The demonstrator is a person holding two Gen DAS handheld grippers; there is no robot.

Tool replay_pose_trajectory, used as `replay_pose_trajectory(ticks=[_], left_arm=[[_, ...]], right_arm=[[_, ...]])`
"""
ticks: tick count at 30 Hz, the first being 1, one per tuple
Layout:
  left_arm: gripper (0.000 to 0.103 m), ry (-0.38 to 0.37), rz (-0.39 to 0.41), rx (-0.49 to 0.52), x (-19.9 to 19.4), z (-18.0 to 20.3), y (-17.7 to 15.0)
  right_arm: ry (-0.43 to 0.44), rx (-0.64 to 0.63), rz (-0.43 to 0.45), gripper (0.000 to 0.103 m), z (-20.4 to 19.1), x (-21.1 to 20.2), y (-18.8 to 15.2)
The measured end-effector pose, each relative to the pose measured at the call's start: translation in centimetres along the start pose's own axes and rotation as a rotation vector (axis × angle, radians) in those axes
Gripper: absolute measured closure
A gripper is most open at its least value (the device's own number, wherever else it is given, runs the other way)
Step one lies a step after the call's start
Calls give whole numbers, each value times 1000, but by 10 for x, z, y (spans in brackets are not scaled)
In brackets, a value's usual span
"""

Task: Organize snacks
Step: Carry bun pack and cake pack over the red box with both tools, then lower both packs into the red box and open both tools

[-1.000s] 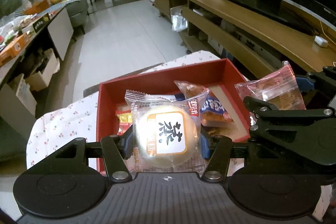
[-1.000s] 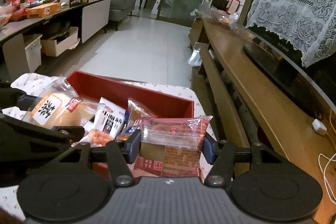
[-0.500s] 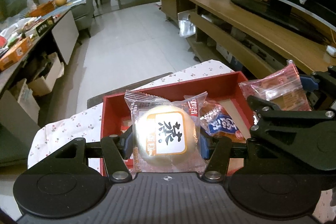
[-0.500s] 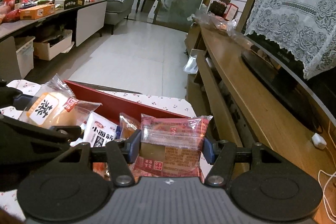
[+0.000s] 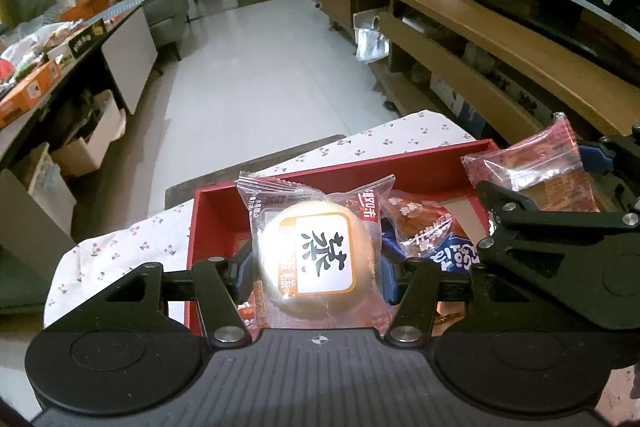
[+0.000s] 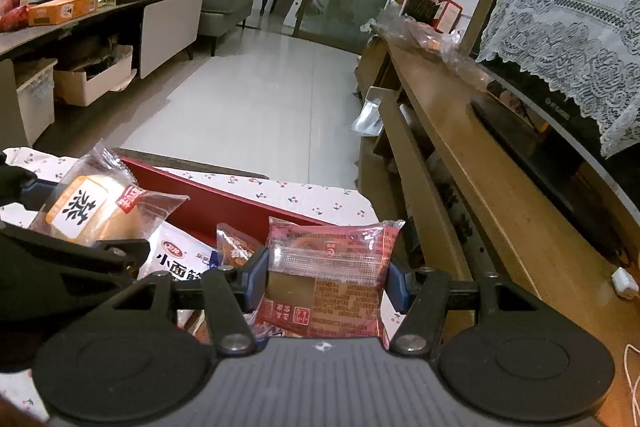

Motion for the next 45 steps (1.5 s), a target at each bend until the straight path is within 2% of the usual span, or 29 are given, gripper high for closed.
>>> replay_pose_trajectory(ticks=[27,37,45], left_arm=[[37,16,-108,-12,43,-4,-15],[31,41,-96,-10,39,-6,-12],[26,35,-72,-13,30,-9,-9]], right_arm=[[26,-35,-99,24,-11,47,-12],[14,-28,-94,17,-8,46,-9],[30,2,-86,16,-1,41,-7]])
Point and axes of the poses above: each gripper's, at about its wrist camera, not at the fingertips, and x roughly the way its jaws point, z to its right, y to its top, the point moved 10 cm from there along x, roughly the way its jaws point, and after that the axes turned 9 degrees about -z, right-handed, at the moved point
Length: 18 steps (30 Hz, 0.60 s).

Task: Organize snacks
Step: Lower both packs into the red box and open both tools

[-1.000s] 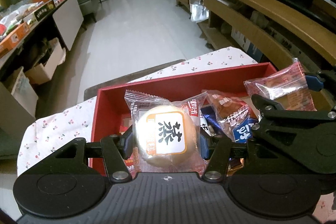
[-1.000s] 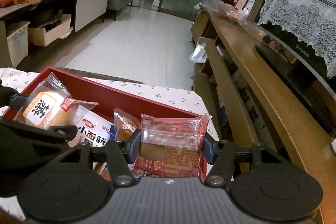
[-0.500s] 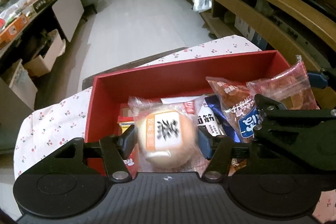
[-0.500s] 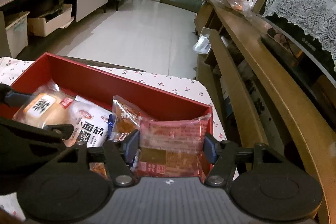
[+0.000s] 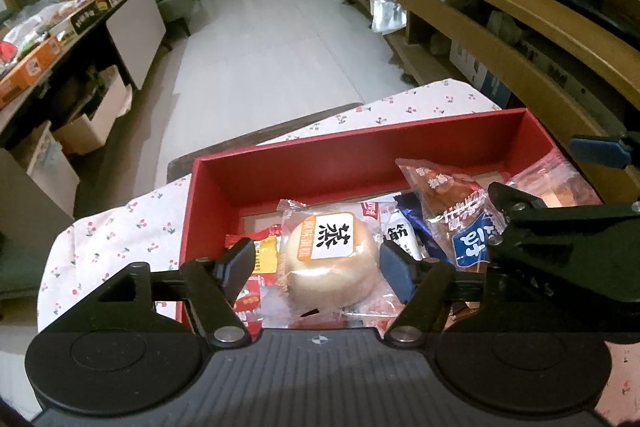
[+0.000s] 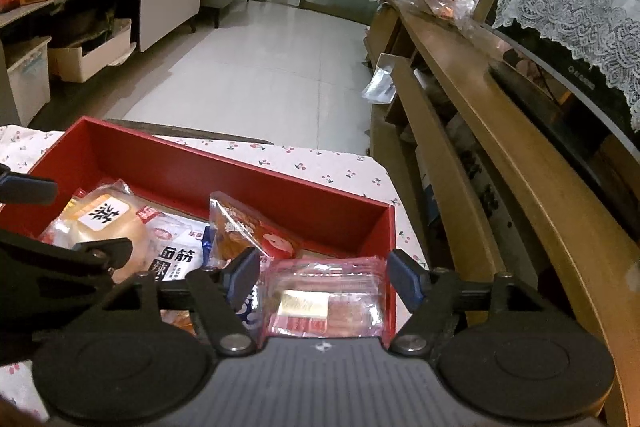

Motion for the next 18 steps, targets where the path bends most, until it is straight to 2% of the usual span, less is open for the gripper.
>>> replay_pose_trajectory(ticks=[18], left_arm=[[19,-39,67,-5,-39,2,-5]], right_arm=[[30,65,53,16,11,-44,-4]])
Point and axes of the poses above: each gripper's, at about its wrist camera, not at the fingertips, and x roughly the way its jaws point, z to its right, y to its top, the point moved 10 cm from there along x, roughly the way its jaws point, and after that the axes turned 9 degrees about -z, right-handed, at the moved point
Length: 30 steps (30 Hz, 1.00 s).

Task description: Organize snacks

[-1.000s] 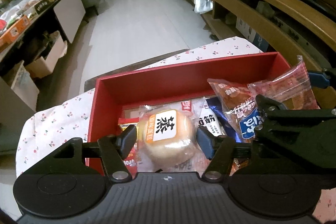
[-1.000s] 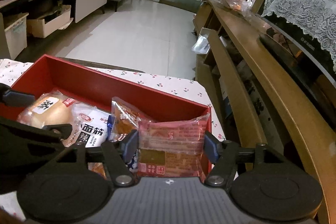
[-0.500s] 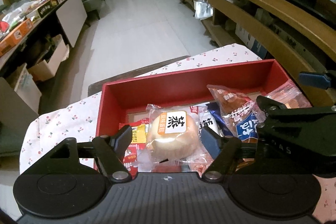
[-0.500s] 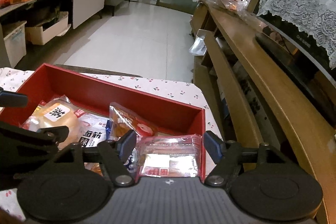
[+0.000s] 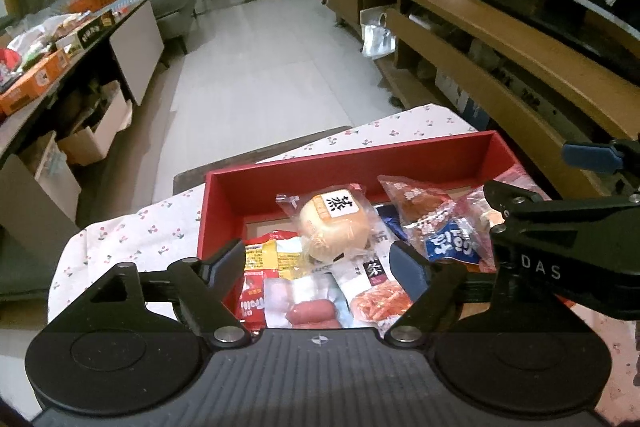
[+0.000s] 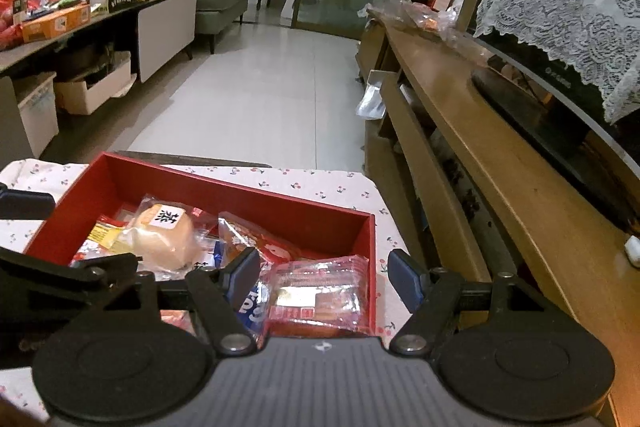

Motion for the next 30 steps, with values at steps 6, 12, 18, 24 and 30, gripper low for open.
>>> replay_pose_trajectory(ticks=[6,12,18,24,30], left_arm=[[18,-34,4,5,-12,6,-8],[17,-54,-11,23,-15,11,-20],[17,-81,-31,49,-17,22,-33],[17,-124,-66,90,-22,40,-59],[16,-191,-141,144,-20,62,-92]], right_arm=[[12,15,5,16,5,-16,-10],[20,23,-3,15,7,-22,-19],[37,22,-16,14,6,-31,-33],[39,15,-46,14,7,-41,-59],[49,38,-72,13,15,-53,-86]])
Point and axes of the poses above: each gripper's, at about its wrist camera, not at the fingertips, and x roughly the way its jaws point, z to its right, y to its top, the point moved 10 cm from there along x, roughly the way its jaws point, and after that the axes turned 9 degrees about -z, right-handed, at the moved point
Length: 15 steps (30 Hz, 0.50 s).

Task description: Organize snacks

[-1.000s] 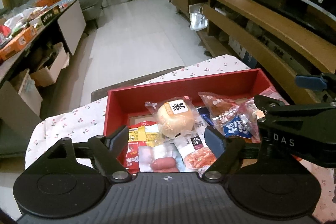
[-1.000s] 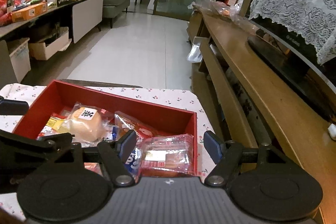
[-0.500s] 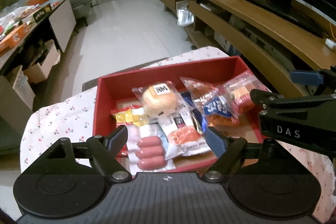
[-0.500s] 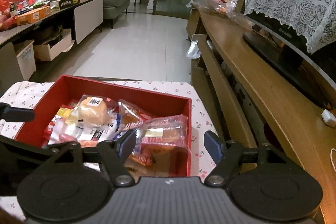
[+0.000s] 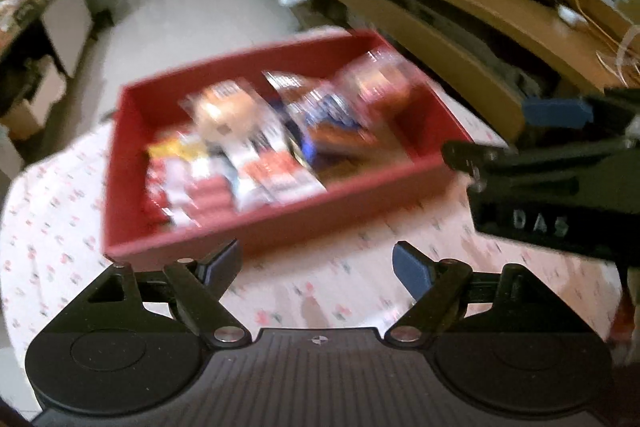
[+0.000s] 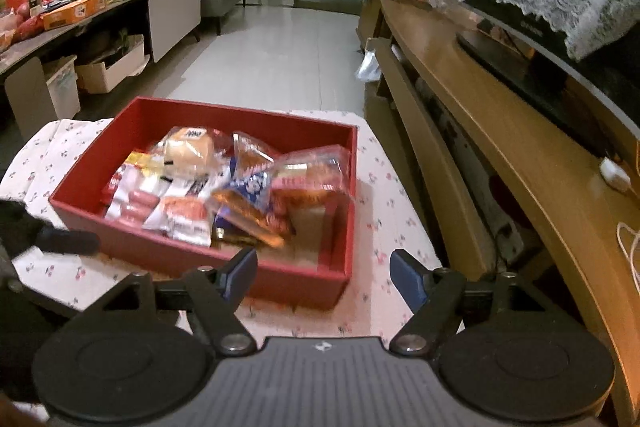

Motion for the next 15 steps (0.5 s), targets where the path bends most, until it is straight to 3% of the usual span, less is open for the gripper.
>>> replay_pose_trajectory(ticks=[7,15], left_arm=[[16,-106,-89,98,24,32,-23],[16,-216,-162,176,38,42,-37]], right_arm=[[33,32,-30,12,5,-6,-20],[60,30,-59,11,3,-2,-29]])
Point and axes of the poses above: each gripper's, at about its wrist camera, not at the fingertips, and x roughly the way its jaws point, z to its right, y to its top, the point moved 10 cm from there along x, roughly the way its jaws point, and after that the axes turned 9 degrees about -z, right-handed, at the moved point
